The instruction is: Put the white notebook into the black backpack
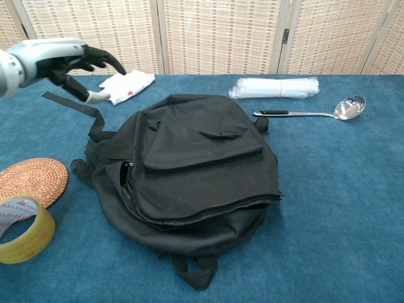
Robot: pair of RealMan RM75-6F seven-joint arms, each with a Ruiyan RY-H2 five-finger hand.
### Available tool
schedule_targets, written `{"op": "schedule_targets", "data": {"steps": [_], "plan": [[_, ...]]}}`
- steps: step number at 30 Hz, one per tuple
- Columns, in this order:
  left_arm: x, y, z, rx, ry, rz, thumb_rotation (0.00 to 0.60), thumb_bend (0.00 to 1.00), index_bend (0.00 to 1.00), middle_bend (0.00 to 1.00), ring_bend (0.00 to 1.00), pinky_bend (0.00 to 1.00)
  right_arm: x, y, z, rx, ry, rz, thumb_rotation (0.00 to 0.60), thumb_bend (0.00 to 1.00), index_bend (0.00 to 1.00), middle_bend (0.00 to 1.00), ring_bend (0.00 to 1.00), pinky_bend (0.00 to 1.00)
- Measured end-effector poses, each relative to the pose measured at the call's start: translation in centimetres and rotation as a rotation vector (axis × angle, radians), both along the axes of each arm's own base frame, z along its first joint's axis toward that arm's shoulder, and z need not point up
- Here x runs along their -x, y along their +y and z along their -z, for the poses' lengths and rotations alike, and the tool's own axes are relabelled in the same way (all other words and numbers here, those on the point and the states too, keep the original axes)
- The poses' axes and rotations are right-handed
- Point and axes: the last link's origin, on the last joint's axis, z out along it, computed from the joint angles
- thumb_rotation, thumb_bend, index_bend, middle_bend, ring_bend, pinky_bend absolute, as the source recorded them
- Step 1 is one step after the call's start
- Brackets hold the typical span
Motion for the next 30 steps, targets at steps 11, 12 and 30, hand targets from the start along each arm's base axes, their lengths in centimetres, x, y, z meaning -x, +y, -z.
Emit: {"op": "schedule_targets", "data": {"steps": [11,12,30], "plan": [[9.2,-6.3,-4.0,-0.255,0.185,-0.025,0.600,0.36,0.11,0.04,0.00,0.00,2.4,1.5,-3.0,-0.032,-0.011,0.247,0.522,0.39,0.00,0.00,0.00,0.00],[9.9,-6.9,-4.3,-0.264,0.190,-0.034,0.600,0.36,0.12,0.04,0.00,0.00,2.6,1.7,-3.1,-0.021,-0.014,0.252,0.522,0.39,0.00,0.00,0.00,0.00],[13.7,-17.4,-6.8,-0.352,0.130,-0.112,0.600,0.36,0.18,0.04,0.03,0.00,5.1,7.0,-5.0,0.123,-0.133,0.356,0.523,0.39,0.00,0.00,0.00,0.00]]}}
